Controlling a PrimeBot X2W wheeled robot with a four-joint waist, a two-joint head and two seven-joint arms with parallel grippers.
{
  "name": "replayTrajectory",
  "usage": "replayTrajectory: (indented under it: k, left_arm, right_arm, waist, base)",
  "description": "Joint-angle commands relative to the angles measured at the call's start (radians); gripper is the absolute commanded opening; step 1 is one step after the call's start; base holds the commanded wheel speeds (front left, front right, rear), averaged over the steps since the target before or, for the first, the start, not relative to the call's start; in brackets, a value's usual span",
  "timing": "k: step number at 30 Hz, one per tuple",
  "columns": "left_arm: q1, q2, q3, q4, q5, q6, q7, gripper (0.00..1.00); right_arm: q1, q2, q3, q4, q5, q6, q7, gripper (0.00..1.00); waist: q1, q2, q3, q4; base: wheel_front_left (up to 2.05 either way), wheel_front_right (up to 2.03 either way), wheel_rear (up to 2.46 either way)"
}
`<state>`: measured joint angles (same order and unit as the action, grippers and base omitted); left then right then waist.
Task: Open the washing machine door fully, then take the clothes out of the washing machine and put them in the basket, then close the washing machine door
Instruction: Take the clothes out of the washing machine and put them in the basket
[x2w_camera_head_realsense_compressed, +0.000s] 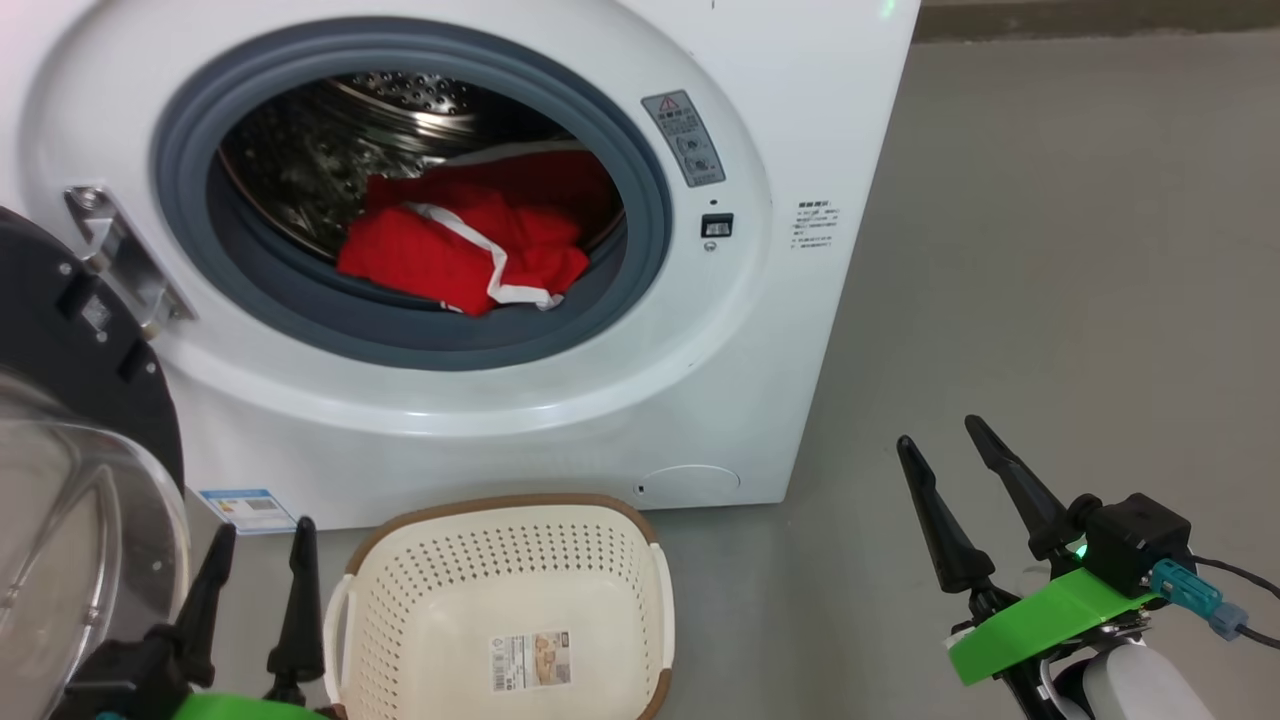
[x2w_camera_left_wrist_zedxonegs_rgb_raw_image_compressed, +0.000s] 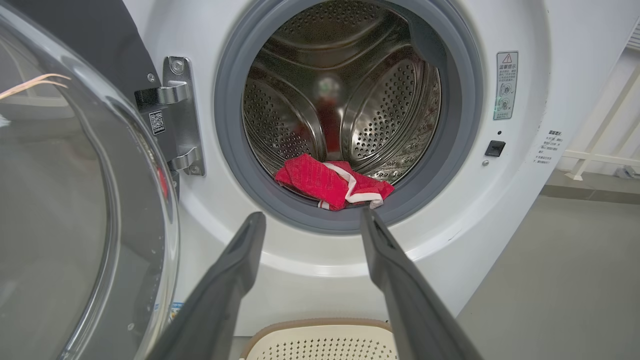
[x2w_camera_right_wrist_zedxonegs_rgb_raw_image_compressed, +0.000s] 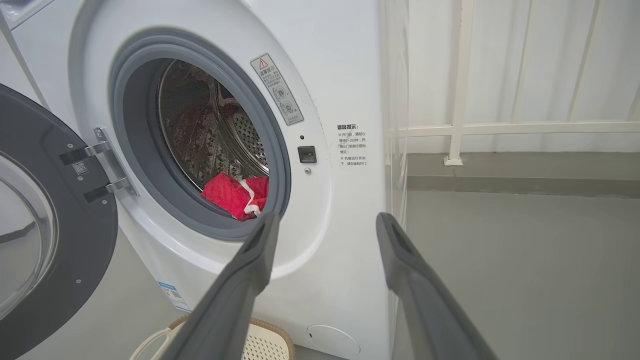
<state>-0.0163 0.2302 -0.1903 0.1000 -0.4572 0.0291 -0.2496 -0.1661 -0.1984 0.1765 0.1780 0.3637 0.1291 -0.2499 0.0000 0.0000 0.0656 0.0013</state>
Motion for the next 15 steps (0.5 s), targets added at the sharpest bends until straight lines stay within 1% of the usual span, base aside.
replayTrajectory:
  k: [1, 9, 15]
  left_arm:
    - [-0.056, 0.020, 0.037, -0.022, 0.012, -0.007, -0.012, 1.00]
    - [-0.110, 0.033, 0.035, -0.019, 0.015, -0.010, -0.006, 1.00]
    - [-0.190, 0.045, 0.035, -0.011, 0.024, -0.006, 0.004, 1.00]
  right_arm:
    - [-0.031, -0.004, 0.019, -0.027, -0.004, 0.002, -0.012, 1.00]
    - [-0.048, 0.010, 0.014, -0.035, -0.007, 0.002, -0.012, 1.00]
    - [-0.066, 0.020, 0.003, -0.046, -0.016, 0.002, -0.012, 1.00]
  waist:
    - [0.0000, 0.0000, 0.013, -0.009]
    - [0.0000, 0.0000, 0.066, -0.035]
    - [0.0000, 0.0000, 0.118, -0.044]
  base:
    - [0.00, 0.00, 0.00]
    - [0.00, 0.00, 0.00]
    - [0.00, 0.00, 0.00]
